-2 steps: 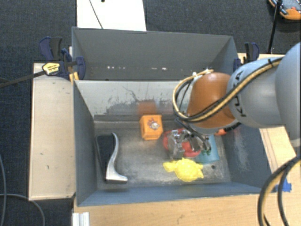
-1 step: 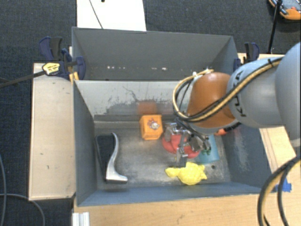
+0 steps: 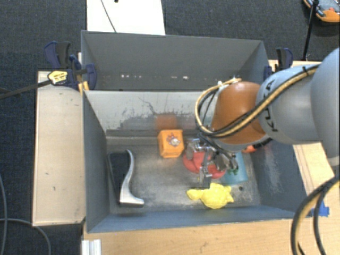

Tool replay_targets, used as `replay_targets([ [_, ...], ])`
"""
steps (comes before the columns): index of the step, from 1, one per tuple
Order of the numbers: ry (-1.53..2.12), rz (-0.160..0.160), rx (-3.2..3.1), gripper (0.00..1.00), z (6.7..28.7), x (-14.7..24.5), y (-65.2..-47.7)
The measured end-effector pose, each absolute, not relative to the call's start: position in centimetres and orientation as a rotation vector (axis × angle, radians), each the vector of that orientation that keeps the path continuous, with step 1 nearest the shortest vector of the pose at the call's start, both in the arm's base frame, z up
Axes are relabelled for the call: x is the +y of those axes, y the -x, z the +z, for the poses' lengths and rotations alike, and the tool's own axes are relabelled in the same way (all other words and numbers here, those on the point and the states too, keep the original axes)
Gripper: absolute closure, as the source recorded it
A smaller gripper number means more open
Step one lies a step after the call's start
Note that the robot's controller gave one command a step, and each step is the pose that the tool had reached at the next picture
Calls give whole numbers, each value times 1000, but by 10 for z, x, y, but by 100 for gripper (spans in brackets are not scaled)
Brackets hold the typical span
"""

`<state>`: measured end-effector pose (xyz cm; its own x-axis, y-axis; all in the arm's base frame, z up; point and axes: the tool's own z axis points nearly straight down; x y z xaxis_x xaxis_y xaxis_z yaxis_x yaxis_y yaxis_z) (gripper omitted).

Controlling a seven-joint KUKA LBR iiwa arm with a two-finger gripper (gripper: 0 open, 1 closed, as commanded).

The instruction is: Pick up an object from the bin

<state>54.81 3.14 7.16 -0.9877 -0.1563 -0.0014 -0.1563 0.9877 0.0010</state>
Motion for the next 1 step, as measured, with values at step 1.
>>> replay_targets([
  [1, 206, 3, 3130, 0, 71, 19, -553],
])
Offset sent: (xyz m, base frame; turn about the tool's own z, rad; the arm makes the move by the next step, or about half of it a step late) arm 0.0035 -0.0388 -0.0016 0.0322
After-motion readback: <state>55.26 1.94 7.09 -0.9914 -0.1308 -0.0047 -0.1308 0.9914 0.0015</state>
